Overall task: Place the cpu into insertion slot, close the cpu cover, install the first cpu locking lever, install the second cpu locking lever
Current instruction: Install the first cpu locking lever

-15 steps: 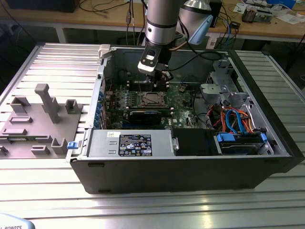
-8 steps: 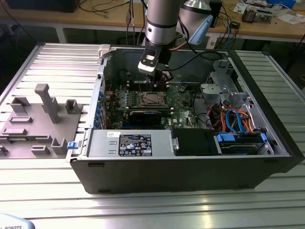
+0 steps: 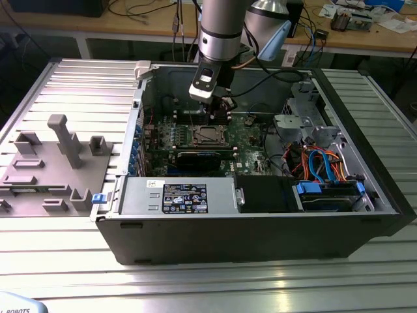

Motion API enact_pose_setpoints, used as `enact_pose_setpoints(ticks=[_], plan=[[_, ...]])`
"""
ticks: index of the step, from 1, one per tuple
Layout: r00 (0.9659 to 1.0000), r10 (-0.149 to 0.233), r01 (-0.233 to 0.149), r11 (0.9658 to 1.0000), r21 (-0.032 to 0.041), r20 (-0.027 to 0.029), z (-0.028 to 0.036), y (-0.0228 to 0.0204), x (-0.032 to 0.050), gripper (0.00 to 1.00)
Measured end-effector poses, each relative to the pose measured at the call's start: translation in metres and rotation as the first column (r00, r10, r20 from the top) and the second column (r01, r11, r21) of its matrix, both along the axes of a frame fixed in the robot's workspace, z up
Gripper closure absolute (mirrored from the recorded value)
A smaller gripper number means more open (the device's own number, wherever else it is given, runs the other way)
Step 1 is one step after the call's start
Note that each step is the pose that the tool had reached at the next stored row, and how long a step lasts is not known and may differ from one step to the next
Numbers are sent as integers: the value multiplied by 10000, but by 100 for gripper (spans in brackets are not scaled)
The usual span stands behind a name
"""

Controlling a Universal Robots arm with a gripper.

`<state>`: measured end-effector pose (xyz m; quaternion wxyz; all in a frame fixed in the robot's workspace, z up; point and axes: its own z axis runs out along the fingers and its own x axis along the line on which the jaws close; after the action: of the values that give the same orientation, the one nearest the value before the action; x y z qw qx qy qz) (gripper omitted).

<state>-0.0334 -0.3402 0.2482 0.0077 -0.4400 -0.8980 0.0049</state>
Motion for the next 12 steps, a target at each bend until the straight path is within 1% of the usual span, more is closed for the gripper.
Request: enact_pose_setpoints(ticks=[12], plan=[[9999,102,-102,9999,1,0,0,0,0,89]])
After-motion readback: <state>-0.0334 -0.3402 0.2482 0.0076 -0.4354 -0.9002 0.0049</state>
